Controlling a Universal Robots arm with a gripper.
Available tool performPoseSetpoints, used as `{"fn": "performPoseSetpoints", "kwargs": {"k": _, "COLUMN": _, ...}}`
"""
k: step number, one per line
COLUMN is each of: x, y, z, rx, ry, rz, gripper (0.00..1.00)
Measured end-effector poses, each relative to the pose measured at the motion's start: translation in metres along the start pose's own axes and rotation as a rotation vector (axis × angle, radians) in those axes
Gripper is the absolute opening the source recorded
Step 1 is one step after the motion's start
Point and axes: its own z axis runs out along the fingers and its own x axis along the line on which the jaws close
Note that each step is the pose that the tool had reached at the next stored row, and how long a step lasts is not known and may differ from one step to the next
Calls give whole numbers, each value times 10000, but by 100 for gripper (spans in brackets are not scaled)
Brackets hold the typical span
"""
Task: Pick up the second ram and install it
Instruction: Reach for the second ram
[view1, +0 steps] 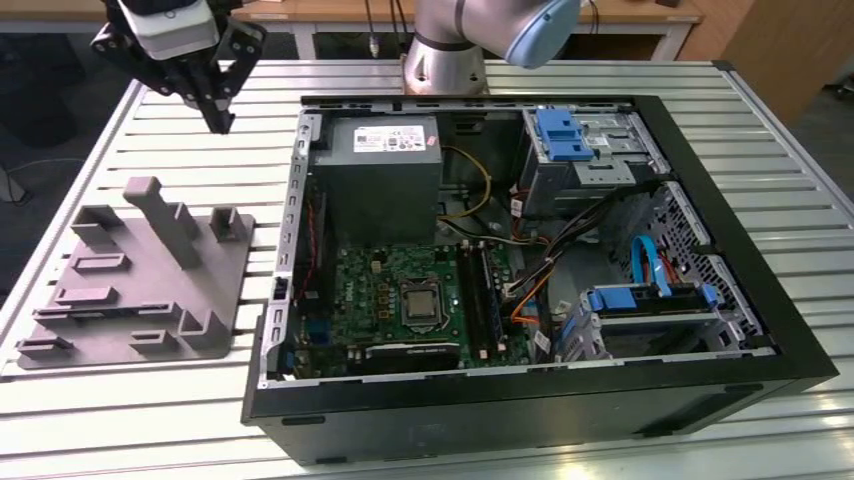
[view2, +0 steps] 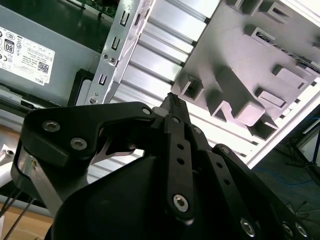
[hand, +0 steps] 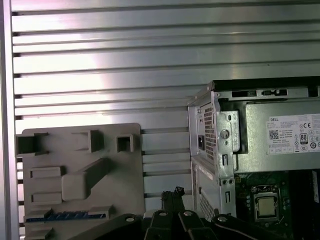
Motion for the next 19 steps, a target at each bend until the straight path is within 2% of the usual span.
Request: {"fn": "performPoseSetpoints", "kwargs": {"k": 19, "x": 157, "y": -110, "z": 33, "rx": 0, "ry": -1, "rz": 0, "gripper": 10}}
